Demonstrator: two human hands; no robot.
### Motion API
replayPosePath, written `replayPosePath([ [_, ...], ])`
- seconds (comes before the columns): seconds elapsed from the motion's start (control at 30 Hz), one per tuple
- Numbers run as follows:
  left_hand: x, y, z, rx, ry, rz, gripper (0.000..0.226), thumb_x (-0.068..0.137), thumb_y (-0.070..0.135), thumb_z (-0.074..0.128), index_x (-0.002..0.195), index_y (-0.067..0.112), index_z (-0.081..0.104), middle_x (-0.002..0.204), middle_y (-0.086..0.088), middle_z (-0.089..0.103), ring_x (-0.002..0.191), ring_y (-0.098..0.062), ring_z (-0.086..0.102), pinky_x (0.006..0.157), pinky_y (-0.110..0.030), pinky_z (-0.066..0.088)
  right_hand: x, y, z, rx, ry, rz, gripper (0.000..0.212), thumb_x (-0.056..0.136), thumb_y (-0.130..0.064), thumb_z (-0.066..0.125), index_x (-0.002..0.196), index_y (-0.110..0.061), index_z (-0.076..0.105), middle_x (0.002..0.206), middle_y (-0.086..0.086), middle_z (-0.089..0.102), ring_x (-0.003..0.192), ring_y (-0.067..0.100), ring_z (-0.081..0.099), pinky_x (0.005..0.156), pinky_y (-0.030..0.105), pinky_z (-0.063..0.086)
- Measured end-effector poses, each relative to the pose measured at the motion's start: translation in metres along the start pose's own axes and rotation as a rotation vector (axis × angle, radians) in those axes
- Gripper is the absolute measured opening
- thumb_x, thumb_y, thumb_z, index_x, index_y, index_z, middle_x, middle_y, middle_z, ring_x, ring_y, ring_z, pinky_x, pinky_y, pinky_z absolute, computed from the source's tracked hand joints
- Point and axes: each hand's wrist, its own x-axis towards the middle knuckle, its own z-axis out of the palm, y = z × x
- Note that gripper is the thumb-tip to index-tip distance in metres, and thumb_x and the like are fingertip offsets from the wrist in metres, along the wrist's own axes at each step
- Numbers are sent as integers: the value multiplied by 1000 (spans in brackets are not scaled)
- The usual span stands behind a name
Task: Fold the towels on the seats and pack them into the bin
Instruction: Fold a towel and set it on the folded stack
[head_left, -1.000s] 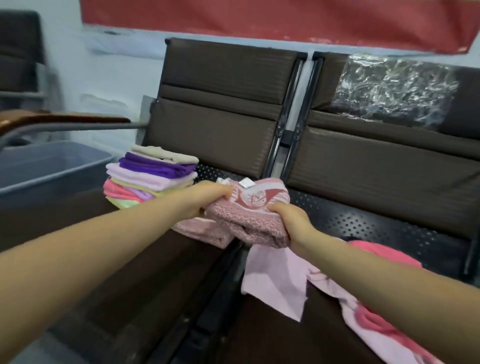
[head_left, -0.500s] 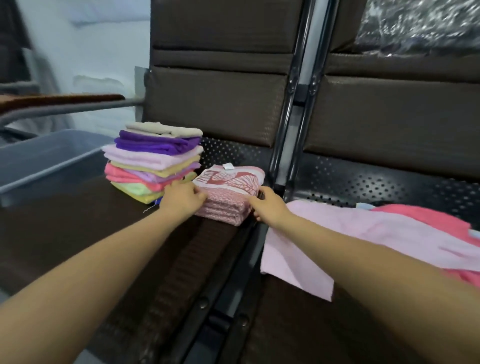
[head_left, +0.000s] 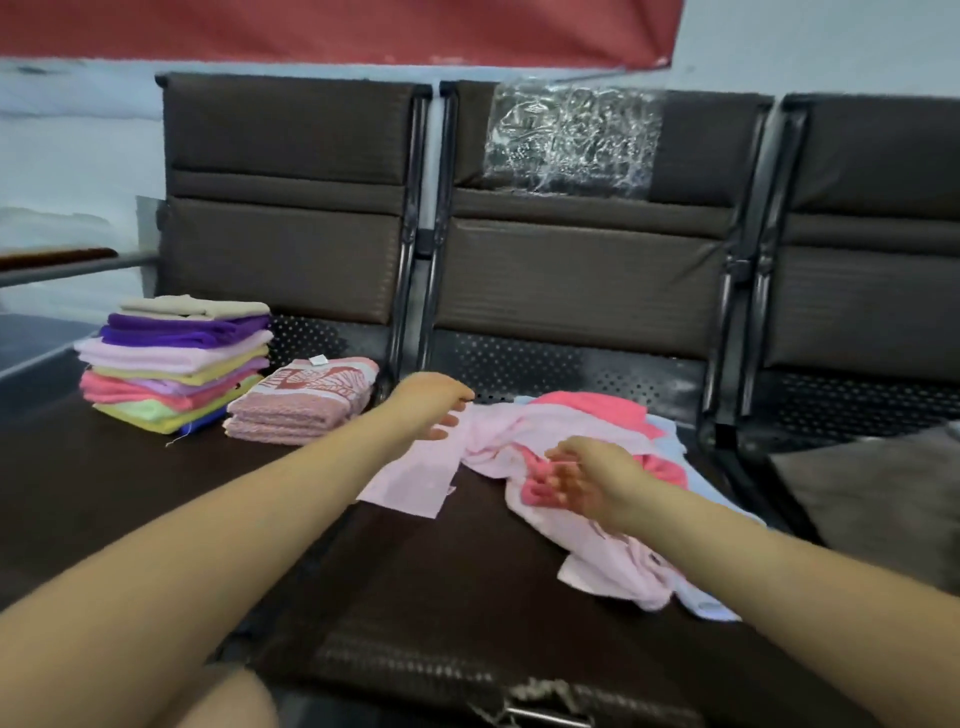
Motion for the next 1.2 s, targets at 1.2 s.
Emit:
replayPosePath([
  [1.2, -11, -110, -41, 303, 220, -334, 20, 97, 9, 42, 103, 2, 60, 103, -15, 58, 93, -31, 58, 88, -33, 46, 34, 38, -20, -704, -186, -136, 18, 98, -31, 51, 89, -18, 59, 79, 5, 56, 61, 13, 50, 52, 20, 45],
])
